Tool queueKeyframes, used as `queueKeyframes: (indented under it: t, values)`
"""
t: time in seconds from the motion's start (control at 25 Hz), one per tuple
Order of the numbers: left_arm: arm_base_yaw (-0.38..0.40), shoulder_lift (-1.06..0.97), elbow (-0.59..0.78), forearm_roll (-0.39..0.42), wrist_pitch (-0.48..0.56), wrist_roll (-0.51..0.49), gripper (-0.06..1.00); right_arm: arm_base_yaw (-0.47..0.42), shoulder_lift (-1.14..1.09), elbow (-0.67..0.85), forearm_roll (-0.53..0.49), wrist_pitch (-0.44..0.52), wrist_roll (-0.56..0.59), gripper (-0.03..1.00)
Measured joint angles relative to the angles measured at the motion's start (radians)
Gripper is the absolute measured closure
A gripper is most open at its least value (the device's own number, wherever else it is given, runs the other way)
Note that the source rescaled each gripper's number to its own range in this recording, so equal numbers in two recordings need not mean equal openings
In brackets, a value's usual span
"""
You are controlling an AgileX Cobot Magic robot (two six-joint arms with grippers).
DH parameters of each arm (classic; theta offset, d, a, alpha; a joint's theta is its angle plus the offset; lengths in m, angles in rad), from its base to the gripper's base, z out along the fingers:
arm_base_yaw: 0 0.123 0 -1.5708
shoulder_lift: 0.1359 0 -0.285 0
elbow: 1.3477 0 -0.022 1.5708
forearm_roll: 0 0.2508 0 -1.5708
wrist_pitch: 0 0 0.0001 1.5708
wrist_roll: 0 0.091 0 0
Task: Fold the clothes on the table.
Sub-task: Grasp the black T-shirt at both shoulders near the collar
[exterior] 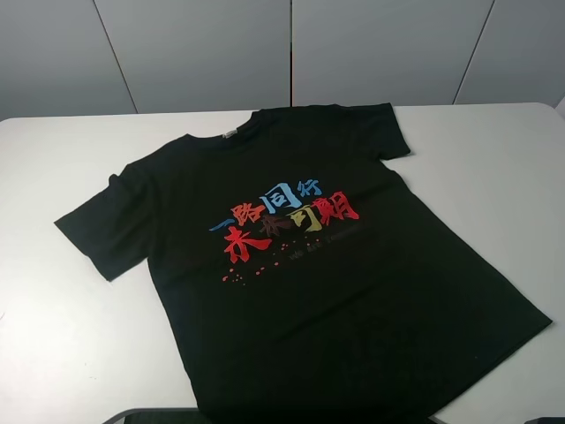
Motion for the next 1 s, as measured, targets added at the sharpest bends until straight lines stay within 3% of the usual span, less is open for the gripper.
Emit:
queueKeyframes:
  t: [1.0]
  values:
    - [0.0, 0.0, 0.0, -0.002, 0.0, 0.0, -0.06, 0.0, 0.0, 0.0, 0.0, 0.0, 0.0, -0.03]
